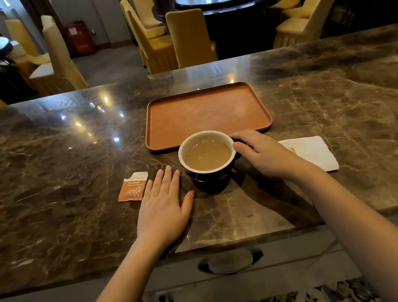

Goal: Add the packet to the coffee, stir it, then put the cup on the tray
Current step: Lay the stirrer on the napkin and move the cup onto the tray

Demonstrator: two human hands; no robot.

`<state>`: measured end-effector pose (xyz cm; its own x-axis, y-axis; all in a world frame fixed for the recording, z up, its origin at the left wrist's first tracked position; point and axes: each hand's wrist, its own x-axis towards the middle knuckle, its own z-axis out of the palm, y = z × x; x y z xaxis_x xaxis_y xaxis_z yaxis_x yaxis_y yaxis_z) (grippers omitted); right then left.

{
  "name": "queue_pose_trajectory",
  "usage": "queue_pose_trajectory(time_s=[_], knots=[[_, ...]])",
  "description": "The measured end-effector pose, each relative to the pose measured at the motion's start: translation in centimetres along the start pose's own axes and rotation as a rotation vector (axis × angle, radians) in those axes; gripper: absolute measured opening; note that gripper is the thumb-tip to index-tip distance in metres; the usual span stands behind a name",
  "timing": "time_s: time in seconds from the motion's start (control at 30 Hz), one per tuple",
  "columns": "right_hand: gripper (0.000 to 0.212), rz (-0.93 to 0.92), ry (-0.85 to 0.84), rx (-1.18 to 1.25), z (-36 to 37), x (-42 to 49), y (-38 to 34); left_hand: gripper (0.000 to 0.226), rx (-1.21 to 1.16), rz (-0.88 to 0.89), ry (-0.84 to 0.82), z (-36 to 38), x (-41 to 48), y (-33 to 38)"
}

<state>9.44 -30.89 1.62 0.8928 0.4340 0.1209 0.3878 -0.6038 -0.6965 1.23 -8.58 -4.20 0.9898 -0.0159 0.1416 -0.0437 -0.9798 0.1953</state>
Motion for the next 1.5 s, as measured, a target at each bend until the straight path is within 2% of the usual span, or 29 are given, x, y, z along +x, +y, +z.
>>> queue_pose_trajectory(time_s=[0.13, 0.37, 0.73, 0.87, 1.2, 1.37, 1.5], knots=[[0.030, -0.025, 0.001, 0.040, -0.5, 0.5, 0.9, 0.062, 0.000, 0.000, 0.005, 0.1, 0.0, -0.1], [0.018, -0.026, -0.141, 0.062, -1.6, 1.5, 1.7, 0.062, -0.016, -0.005, -0.003, -0.1, 0.0, 0.0], [0.016, -0.081, -0.232, 0.023, -3.3, 2.3, 1.8, 0.062, -0.039, -0.006, -0.101, -0.7, 0.5, -0.1], [0.018, -0.078, -0.197, 0.090, -3.2, 1.8, 2.1, 0.061, -0.077, -0.020, -0.098, -0.9, 0.9, 0.0], [0.021, -0.055, -0.072, 0.148, -2.4, 0.9, 2.7, 0.049, -0.139, -0.071, 0.104, -0.5, 0.8, 1.3], [0.016, 0.022, -0.079, 0.295, -2.1, 0.6, 2.8, 0.051, -0.154, -0.105, 0.087, -0.4, 2.0, 1.3], [0.016, 0.018, -0.048, 0.291, -2.1, 0.7, 3.0, 0.051, -0.115, -0.098, 0.064, -0.2, 3.0, 1.3]])
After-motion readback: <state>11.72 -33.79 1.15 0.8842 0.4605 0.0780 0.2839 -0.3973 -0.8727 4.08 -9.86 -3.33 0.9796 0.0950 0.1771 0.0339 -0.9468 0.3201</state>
